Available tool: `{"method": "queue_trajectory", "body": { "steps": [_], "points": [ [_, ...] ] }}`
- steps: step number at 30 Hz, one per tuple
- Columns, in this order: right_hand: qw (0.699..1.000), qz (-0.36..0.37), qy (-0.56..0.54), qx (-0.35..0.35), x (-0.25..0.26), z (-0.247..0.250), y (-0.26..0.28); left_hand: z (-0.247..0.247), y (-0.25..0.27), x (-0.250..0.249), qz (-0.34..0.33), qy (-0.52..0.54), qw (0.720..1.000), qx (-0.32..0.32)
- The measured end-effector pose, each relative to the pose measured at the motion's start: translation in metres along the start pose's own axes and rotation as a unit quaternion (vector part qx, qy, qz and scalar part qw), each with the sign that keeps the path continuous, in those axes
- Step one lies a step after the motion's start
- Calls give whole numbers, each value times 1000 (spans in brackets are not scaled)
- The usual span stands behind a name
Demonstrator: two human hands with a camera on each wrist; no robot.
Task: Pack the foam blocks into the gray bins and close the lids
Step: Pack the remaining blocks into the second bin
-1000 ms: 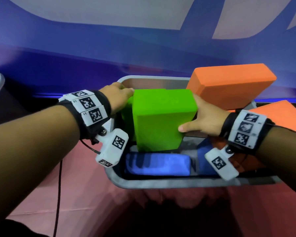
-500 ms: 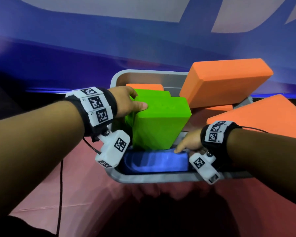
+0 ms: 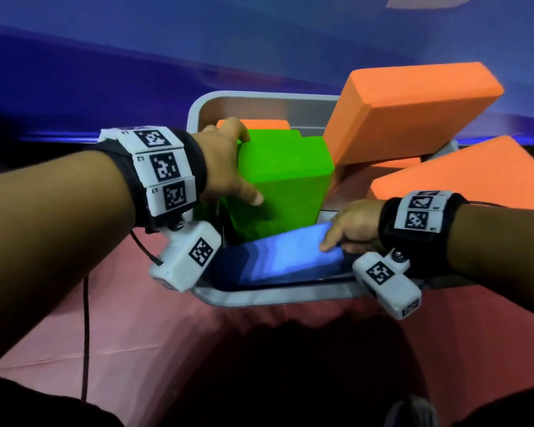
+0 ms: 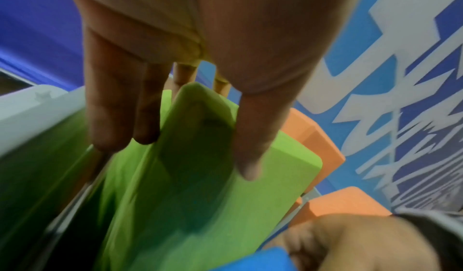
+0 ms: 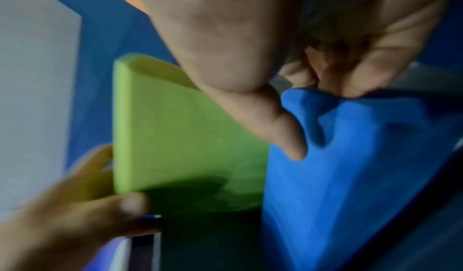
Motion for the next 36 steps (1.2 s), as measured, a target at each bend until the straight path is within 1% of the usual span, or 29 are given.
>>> {"method": "queue_trajectory", "body": {
  "steps": [1,4,6,7,9,10,11,14,16,18,21,22,24,26,28,29,30,31,32,33,34,35,36],
  "points": [
    [999,28,-22,-13,7,6,8,-4,0,3,8,-9,1000,1],
    [986,150,61,-45,39,18,40,-16,-3,10,28,-24,999,16],
    [974,210,48,-65,52,17,56,-17,-5,10,27,-33,999,14],
    [970,227,40,-77,55,17,61,-16,-6,10,27,-37,999,11],
    [965,245,42,-84,52,13,65,-14,-6,10,22,-41,999,5],
    [962,253,61,-85,50,11,65,-14,-6,10,22,-42,999,4],
    [956,259,100,-94,48,9,64,-14,-5,10,22,-45,999,3],
    [922,260,239,-156,46,10,66,-15,-2,4,11,-65,998,-1],
    [908,260,275,-178,44,11,67,-13,-2,1,7,-68,998,-7],
    [906,273,275,-170,41,9,69,-9,-3,1,6,-56,998,-19],
    [916,291,236,-143,45,6,85,-6,-3,2,0,-66,998,-20],
    [910,311,233,-146,53,8,94,-8,-3,2,-1,-77,997,-11],
    [881,375,234,-169,77,12,118,-14,-2,3,3,-104,995,12],
    [862,419,231,-169,97,7,128,-20,-1,4,6,-128,991,39],
    [856,409,279,-146,103,-16,115,-28,-1,2,0,-147,986,73],
    [857,397,307,-118,101,-32,103,-29,-1,1,-5,-151,985,86],
    [865,385,314,-76,96,-47,90,-28,-1,0,-9,-149,985,91],
    [877,377,297,-36,92,-56,80,-23,-2,0,-13,-142,986,86],
    [889,376,260,-15,90,-57,75,-16,-3,-1,-21,-133,988,70],
    [898,377,224,-26,90,-48,73,-8,-3,-3,-28,-122,991,53],
    [903,374,203,-61,90,-36,70,-4,-1,-4,-36,-110,992,45],
    [909,349,201,-105,86,-23,65,-4,2,-5,-45,-102,993,49],
    [918,305,210,-140,80,-14,59,-8,5,-6,-51,-95,992,63]
  ]
}}
Point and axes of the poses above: each hand's wrist, its own y-axis away from the middle knuckle, its own z-axis out of the back of the hand, x = y × z, the point moved 9 cm from there along -y, towards the middle knuckle, and after that the axes turned 8 degrees about -y, right-handed, at the moved point
